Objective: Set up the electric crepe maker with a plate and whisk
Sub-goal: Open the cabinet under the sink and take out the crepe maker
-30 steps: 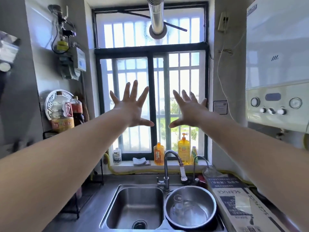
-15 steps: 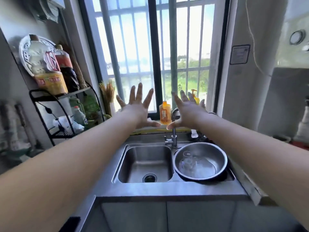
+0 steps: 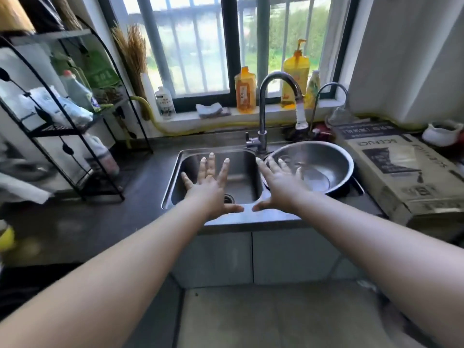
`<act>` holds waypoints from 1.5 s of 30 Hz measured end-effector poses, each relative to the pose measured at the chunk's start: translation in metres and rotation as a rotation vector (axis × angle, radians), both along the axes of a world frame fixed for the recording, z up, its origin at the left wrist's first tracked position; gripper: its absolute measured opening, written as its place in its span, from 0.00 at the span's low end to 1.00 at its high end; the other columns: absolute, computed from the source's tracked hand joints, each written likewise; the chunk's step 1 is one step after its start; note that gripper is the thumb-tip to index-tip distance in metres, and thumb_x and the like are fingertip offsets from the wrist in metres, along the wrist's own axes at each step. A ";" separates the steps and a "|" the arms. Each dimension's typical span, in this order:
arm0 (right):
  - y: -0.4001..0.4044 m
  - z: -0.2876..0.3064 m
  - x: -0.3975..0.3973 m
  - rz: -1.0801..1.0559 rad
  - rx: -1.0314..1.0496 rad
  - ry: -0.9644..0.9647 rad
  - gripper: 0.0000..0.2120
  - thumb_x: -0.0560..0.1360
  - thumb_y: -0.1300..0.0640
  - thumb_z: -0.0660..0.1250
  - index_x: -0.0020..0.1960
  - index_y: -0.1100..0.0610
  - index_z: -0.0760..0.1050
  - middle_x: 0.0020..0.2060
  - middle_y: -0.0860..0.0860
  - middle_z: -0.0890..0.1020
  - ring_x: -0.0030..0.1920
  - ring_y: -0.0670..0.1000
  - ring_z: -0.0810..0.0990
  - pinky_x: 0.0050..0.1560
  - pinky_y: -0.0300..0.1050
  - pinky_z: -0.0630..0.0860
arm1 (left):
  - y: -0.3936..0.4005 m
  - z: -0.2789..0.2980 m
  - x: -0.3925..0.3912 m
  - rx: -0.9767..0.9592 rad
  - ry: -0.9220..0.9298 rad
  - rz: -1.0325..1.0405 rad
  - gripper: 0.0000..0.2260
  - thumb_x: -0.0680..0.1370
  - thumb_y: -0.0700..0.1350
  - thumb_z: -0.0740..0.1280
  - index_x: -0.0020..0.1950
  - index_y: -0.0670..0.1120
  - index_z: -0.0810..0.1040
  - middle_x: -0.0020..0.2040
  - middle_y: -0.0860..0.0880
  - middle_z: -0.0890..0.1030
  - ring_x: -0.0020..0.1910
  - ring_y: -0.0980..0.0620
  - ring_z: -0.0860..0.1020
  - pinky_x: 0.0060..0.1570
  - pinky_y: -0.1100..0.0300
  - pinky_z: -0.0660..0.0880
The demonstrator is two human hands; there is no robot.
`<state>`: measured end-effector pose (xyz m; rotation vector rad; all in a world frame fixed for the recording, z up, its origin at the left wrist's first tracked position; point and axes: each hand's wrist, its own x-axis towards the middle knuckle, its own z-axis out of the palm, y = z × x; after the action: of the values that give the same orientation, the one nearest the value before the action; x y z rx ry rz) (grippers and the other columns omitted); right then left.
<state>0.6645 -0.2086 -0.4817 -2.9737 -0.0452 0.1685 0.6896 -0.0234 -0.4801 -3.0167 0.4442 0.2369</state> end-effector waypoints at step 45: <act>0.056 -0.302 -0.066 -0.113 0.464 0.253 0.33 0.76 0.58 0.63 0.78 0.51 0.54 0.70 0.56 0.69 0.67 0.58 0.73 0.63 0.52 0.73 | 0.015 -0.270 -0.037 -1.482 0.429 1.427 0.16 0.71 0.46 0.77 0.52 0.43 0.74 0.35 0.48 0.76 0.30 0.52 0.74 0.28 0.62 0.72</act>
<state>0.5987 -0.1525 -0.7841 -2.4655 0.1012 0.4502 0.6530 -0.0085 -0.7498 -3.5428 -2.7378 0.8972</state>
